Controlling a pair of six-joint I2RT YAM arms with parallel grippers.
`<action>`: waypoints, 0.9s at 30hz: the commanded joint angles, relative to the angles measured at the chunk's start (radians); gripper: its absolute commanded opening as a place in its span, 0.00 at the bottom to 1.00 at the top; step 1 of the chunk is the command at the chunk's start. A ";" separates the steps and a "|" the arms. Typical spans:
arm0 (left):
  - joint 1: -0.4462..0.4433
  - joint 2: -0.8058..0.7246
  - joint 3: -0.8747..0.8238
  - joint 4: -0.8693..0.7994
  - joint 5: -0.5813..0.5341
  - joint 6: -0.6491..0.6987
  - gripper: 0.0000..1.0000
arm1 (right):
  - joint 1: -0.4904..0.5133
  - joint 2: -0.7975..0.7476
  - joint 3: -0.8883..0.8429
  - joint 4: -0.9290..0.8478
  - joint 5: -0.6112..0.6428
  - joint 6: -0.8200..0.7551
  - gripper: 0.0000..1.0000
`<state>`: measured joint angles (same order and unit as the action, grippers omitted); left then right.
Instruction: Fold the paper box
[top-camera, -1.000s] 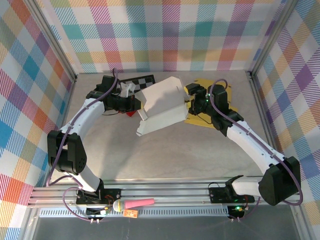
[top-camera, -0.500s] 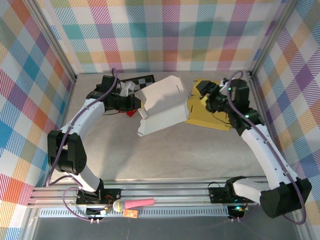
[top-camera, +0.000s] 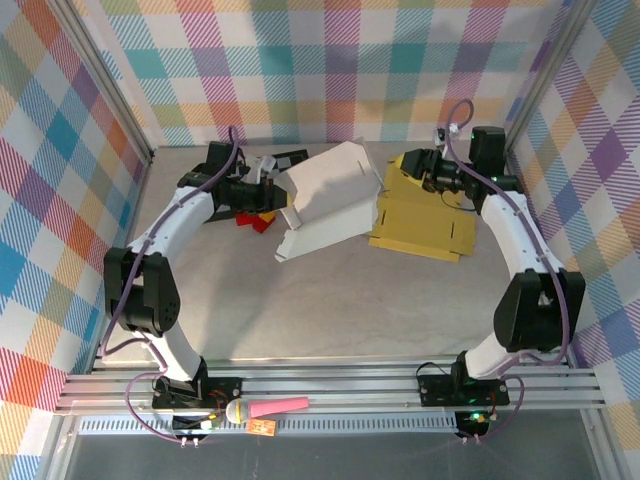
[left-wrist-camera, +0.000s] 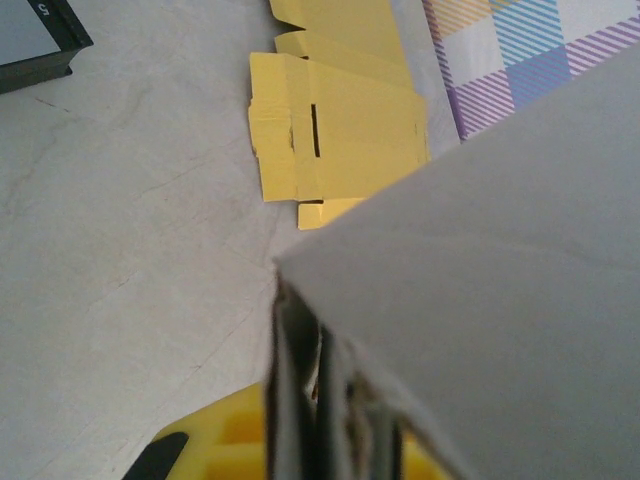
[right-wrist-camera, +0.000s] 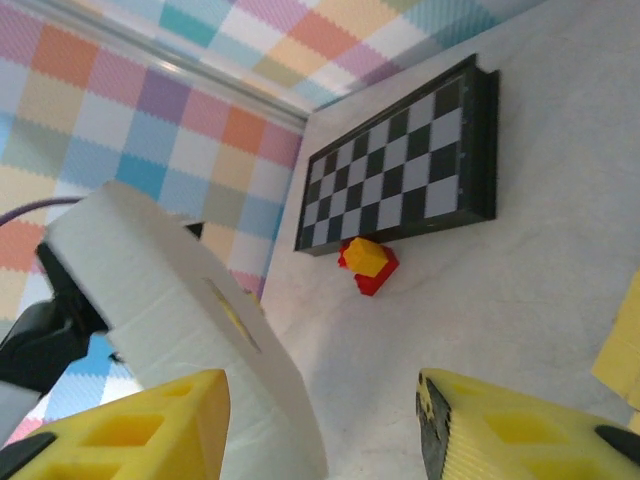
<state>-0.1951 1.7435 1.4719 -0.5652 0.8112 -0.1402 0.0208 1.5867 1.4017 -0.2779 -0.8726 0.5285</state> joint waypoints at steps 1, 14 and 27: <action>0.016 0.043 0.047 -0.042 0.054 0.019 0.00 | 0.007 0.039 0.096 0.060 -0.159 -0.080 0.54; 0.017 0.093 0.068 -0.037 0.110 -0.003 0.00 | 0.066 0.153 0.139 0.006 -0.222 -0.153 0.52; 0.017 0.102 0.082 -0.060 0.116 0.012 0.00 | 0.116 0.166 0.198 -0.113 -0.154 -0.247 0.47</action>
<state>-0.1928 1.8301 1.5196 -0.5995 0.8913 -0.1410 0.1093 1.7462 1.5509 -0.3195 -1.0454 0.3695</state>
